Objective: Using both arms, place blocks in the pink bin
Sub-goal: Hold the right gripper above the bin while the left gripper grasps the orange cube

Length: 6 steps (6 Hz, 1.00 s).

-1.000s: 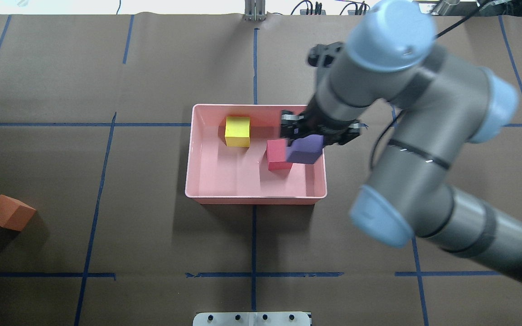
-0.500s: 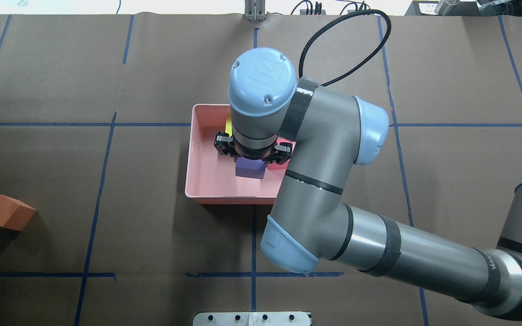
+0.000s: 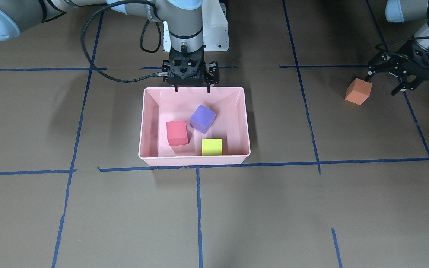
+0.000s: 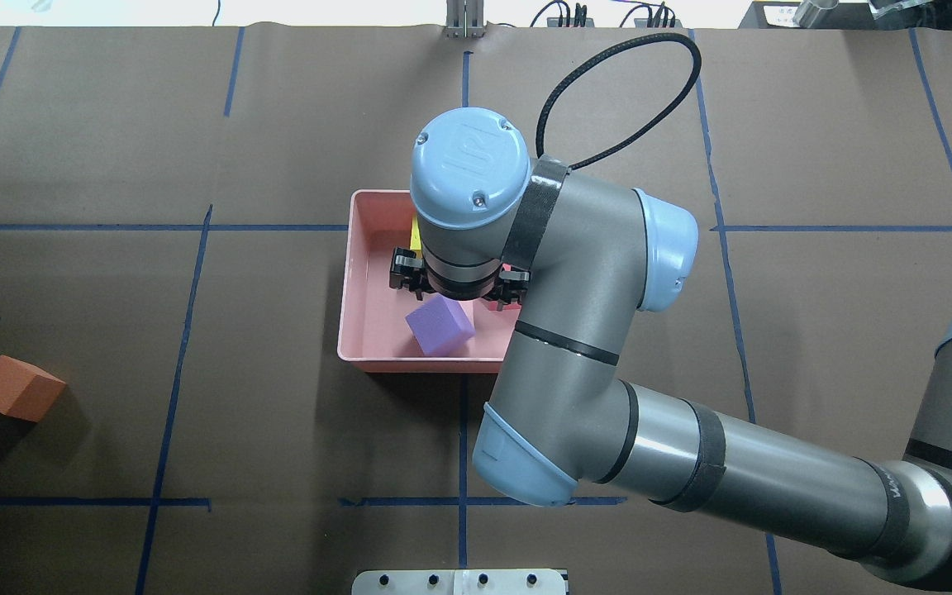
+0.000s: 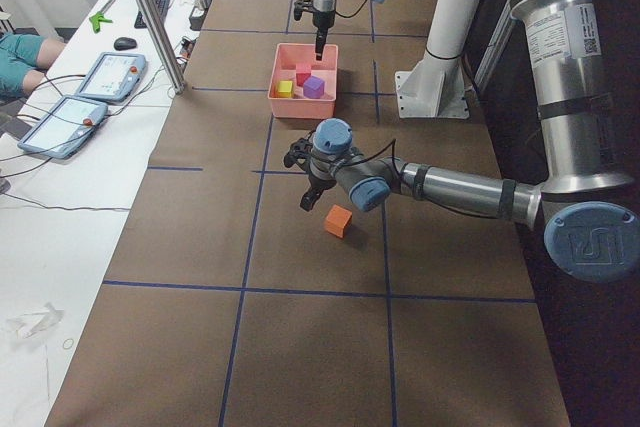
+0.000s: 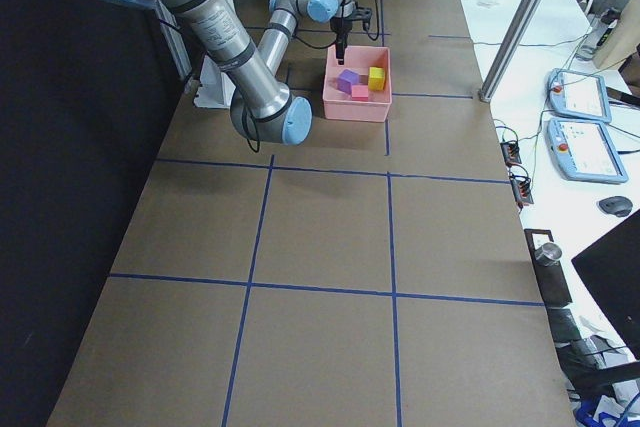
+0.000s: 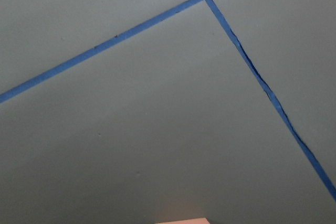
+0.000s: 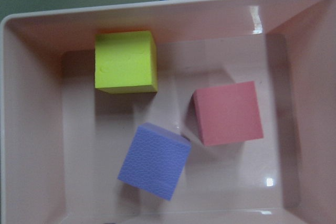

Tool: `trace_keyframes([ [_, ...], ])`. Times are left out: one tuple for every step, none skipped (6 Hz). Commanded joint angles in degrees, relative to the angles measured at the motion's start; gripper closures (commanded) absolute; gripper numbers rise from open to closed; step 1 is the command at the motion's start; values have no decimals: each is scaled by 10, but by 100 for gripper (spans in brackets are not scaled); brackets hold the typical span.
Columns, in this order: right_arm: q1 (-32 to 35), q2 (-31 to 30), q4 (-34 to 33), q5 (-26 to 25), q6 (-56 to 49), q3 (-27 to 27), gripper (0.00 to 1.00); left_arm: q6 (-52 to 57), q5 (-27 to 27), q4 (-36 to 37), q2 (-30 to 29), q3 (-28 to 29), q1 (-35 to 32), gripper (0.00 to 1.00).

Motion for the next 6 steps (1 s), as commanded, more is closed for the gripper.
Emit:
trace_keyframes([
  [43, -60, 0, 39, -61, 56, 0, -40, 49, -34, 25, -1, 49, 0],
  [57, -75, 0, 53, -79, 69, 0, -65, 89, -34, 26, -1, 83, 0],
  [60, -79, 0, 54, -80, 72, 0, -72, 96, -34, 26, -1, 94, 0],
  [60, -82, 1, 54, -82, 73, 0, -72, 97, -34, 26, 0, 99, 0],
  [61, -88, 1, 54, -82, 77, 0, -72, 98, -33, 26, 3, 105, 0],
  [61, -88, 1, 54, -82, 77, 0, -72, 106, -33, 26, 8, 109, 0],
])
